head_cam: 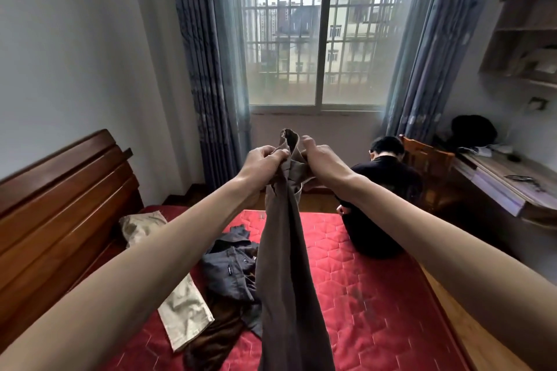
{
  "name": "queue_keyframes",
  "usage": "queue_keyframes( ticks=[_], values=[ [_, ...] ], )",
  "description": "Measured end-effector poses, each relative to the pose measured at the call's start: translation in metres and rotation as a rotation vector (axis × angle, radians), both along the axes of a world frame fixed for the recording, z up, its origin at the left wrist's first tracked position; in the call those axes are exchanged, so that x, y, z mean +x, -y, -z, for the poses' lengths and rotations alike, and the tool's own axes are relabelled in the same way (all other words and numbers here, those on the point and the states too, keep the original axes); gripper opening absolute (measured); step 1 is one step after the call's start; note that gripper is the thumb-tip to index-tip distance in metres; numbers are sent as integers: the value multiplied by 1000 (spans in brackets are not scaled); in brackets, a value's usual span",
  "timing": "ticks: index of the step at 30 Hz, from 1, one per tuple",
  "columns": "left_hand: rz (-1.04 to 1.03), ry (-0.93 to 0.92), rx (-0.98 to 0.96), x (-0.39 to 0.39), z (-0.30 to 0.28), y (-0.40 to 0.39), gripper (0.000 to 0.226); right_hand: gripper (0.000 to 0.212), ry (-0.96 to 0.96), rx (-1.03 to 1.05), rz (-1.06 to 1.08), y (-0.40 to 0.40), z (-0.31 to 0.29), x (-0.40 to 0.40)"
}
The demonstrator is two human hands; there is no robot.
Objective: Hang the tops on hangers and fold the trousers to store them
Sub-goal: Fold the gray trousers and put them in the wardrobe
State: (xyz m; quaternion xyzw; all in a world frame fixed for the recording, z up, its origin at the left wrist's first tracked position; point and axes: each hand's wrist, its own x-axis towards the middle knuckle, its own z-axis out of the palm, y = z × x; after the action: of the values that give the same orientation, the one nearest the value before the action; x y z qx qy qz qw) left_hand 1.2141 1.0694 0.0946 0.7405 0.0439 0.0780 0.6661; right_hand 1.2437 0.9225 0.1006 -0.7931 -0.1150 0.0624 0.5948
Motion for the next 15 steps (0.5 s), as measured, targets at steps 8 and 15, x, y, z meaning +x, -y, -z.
queue_keyframes(
  ticks=[8, 15],
  values=[
    [42, 319, 518, -6, 17, 12, 45, 80, -51, 77, 16, -5, -2, 8],
    [-97, 356, 497, 3, 19, -4, 15, 25, 187, 66, -101, 13, 14, 11]
  ],
)
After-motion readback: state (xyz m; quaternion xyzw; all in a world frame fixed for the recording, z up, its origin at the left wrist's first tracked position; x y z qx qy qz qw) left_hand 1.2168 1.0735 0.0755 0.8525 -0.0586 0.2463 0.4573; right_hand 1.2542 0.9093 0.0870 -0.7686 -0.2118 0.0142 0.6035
